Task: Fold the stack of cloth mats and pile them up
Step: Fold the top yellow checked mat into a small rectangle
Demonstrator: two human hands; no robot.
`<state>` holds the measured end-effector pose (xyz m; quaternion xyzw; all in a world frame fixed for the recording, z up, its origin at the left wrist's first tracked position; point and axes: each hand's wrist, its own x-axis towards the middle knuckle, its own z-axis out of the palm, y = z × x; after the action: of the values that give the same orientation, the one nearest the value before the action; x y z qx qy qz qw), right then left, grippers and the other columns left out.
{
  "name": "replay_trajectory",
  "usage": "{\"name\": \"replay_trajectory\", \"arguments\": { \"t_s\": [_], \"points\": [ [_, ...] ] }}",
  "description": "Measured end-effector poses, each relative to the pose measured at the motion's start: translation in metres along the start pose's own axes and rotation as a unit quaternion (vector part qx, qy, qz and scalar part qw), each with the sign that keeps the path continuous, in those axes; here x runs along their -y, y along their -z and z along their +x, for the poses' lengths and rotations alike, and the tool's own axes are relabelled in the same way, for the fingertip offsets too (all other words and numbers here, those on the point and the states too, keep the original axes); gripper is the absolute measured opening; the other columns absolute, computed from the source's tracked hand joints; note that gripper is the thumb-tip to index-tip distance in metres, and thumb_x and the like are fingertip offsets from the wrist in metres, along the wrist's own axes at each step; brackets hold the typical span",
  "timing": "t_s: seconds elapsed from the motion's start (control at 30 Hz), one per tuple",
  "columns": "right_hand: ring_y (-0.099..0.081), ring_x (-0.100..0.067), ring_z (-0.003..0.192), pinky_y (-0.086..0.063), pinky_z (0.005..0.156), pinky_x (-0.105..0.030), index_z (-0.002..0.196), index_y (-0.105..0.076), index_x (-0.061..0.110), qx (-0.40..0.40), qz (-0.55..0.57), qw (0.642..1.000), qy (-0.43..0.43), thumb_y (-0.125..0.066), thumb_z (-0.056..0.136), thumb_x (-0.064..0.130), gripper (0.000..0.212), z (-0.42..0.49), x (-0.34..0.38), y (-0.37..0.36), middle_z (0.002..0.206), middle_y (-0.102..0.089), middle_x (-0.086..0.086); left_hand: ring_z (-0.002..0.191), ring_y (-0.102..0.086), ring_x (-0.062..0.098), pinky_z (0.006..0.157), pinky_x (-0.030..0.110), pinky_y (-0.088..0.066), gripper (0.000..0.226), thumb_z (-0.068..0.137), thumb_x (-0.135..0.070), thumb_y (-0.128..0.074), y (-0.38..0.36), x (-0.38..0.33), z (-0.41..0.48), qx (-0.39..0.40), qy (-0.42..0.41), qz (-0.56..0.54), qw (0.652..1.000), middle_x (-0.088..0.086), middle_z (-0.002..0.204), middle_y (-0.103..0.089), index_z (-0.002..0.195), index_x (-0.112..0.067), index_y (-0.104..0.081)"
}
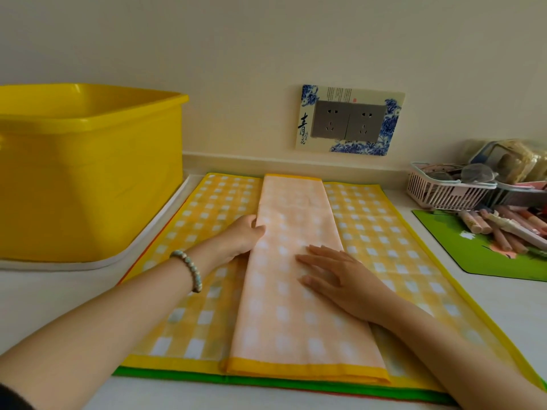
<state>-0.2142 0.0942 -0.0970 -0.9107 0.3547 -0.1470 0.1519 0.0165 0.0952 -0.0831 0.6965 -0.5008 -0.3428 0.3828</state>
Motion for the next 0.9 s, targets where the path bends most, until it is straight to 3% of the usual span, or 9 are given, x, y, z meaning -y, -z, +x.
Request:
{"name": "replay_trajectory", "arguments": {
  "t_s": [0.13,0.2,0.3,0.37,0.57,0.67,0.73,0.9],
  "points": [
    [-0.024,-0.004,0.14,-0.017,0.115,-0.024,0.135,-0.043,0.044,-0.013,-0.007,1.0,0.007,-0.044,0.092,0.049,0.043,0.0,-0.001,-0.002,0.149,-0.034,0.014,0.117,-0.054,0.024,0.09,0.027,-0.042,0.075,0.092,-0.029,-0.058,0.009,0.0,-0.015,-0.012,-0.03,0.071,0.997,0.009,0.144,-0.039,0.15,-0.012,-0.014],
    [-0.028,-0.004,0.138,-0.021,0.112,-0.019,0.134,-0.044,0.041,-0.011,0.021,1.0,0.009,-0.047,0.095,0.039,0.04,-0.001,-0.003,0.001,0.147,-0.037,0.014,0.11,-0.054,0.018,0.088,0.024,-0.043,0.074,0.087,-0.034,-0.065,0.02,0.002,-0.032,0.004,-0.113,0.163,0.98,0.002,0.14,-0.034,0.146,-0.02,-0.024],
    [-0.036,-0.002,0.133,-0.026,0.1,-0.006,0.13,-0.044,0.043,-0.016,0.107,0.994,-0.007,-0.046,0.097,0.023,0.039,-0.007,-0.007,0.016,0.142,-0.04,0.019,0.115,-0.042,-0.003,0.091,0.002,-0.028,0.06,0.079,-0.05,-0.067,0.039,0.009,-0.064,0.089,-0.22,0.238,0.942,-0.018,0.127,-0.039,0.133,-0.035,-0.045],
    [-0.037,-0.001,0.132,-0.028,0.102,-0.013,0.133,-0.041,0.046,-0.031,0.077,0.997,0.006,-0.044,0.098,0.025,0.041,-0.017,-0.013,0.028,0.142,-0.04,0.021,0.117,-0.032,-0.018,0.092,-0.006,-0.016,0.067,0.07,-0.065,-0.061,0.048,0.014,-0.084,0.138,-0.23,0.279,0.922,-0.031,0.126,-0.038,0.131,-0.041,-0.047],
    [-0.037,-0.005,0.134,-0.02,0.107,-0.012,0.138,-0.02,0.049,0.03,-0.176,0.977,0.119,-0.043,0.098,0.02,0.054,-0.051,-0.024,0.048,0.144,-0.027,0.026,0.134,-0.004,-0.016,0.106,0.006,-0.002,0.099,0.061,-0.082,-0.057,0.055,0.028,-0.109,0.2,-0.195,0.369,0.886,-0.037,0.145,-0.009,0.145,-0.047,-0.019],
    [-0.055,-0.014,0.121,-0.039,0.103,-0.03,0.137,-0.046,0.027,-0.013,-0.254,0.941,0.222,-0.065,0.086,0.012,0.057,-0.057,-0.022,0.051,0.138,-0.05,0.01,0.137,0.009,-0.011,0.112,0.018,0.002,0.113,0.056,-0.086,-0.055,0.053,0.025,-0.111,0.226,-0.177,0.428,0.857,-0.034,0.15,0.005,0.148,-0.044,-0.004],
    [-0.058,-0.017,0.118,-0.049,0.095,-0.038,0.134,-0.051,0.018,-0.025,-0.278,0.924,0.262,-0.071,0.08,0.011,0.058,-0.056,-0.021,0.053,0.135,-0.055,0.003,0.136,0.017,-0.01,0.112,0.021,0.006,0.12,0.054,-0.088,-0.054,0.052,0.023,-0.111,0.247,-0.167,0.452,0.84,-0.033,0.149,0.014,0.148,-0.043,0.005],
    [-0.057,-0.019,0.119,-0.051,0.093,-0.035,0.135,-0.05,0.018,-0.016,-0.294,0.912,0.286,-0.07,0.082,0.012,0.057,-0.047,-0.018,0.054,0.136,-0.054,0.001,0.132,0.028,-0.009,0.11,0.024,0.011,0.126,0.05,-0.09,-0.054,0.053,0.02,-0.109,0.289,-0.136,0.453,0.832,-0.035,0.143,0.029,0.144,-0.046,0.017]
  ]
}}
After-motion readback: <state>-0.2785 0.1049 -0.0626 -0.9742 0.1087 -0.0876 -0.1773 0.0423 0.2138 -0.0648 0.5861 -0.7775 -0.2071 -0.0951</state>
